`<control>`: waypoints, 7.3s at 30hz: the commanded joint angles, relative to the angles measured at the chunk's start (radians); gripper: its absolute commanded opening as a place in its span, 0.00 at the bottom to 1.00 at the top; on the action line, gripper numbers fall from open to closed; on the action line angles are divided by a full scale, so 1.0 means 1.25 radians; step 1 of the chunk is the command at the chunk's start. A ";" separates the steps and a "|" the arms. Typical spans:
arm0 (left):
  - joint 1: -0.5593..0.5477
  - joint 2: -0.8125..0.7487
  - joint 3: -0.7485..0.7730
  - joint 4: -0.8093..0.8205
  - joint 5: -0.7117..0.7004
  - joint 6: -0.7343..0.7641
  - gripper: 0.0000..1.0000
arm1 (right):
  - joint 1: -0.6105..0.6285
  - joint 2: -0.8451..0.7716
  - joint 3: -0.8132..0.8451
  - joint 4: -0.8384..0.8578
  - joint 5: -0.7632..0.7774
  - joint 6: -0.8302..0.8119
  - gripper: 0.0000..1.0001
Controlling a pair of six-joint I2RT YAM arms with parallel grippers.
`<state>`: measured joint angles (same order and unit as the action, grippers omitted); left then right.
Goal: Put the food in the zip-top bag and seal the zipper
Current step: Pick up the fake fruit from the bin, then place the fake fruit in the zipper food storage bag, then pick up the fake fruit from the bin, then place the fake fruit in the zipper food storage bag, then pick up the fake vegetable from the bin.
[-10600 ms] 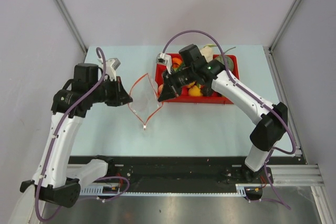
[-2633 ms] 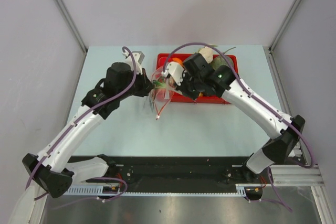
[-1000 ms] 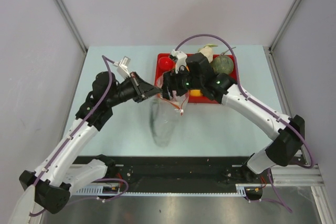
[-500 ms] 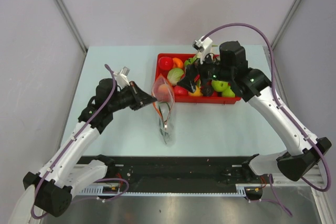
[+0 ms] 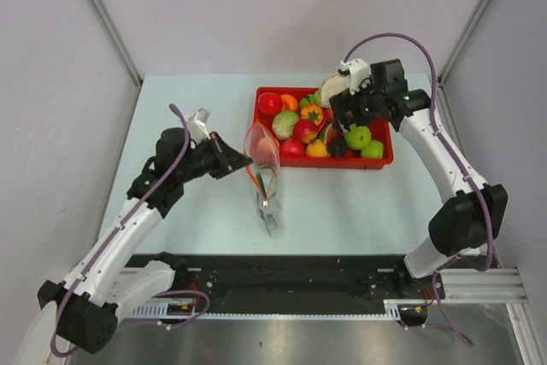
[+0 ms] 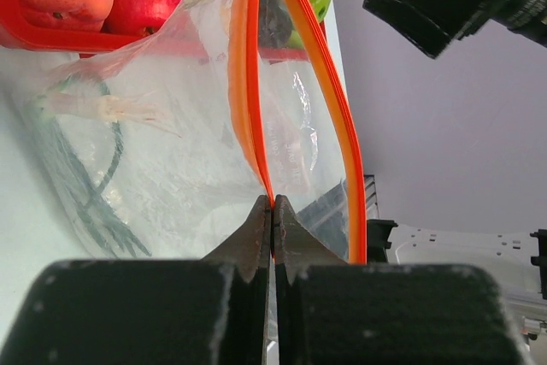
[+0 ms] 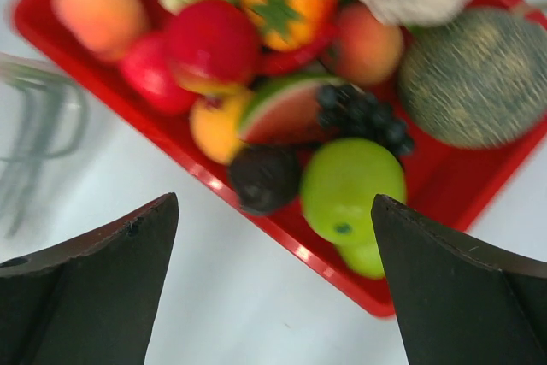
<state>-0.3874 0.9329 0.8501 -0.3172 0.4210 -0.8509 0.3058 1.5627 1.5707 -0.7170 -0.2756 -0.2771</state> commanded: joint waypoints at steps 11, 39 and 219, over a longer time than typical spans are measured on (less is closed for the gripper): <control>0.008 0.024 0.038 0.000 -0.014 0.041 0.00 | -0.086 0.113 -0.031 -0.057 0.142 -0.042 1.00; 0.007 0.054 0.049 -0.006 0.001 0.054 0.00 | -0.112 0.224 -0.005 -0.015 0.061 -0.004 0.99; -0.014 0.089 0.105 -0.083 -0.021 0.211 0.00 | 0.038 0.527 0.408 0.257 0.581 0.459 1.00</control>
<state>-0.4026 1.0439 0.9672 -0.4519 0.3958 -0.6086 0.3523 2.2047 2.0624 -0.4076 0.4206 0.2550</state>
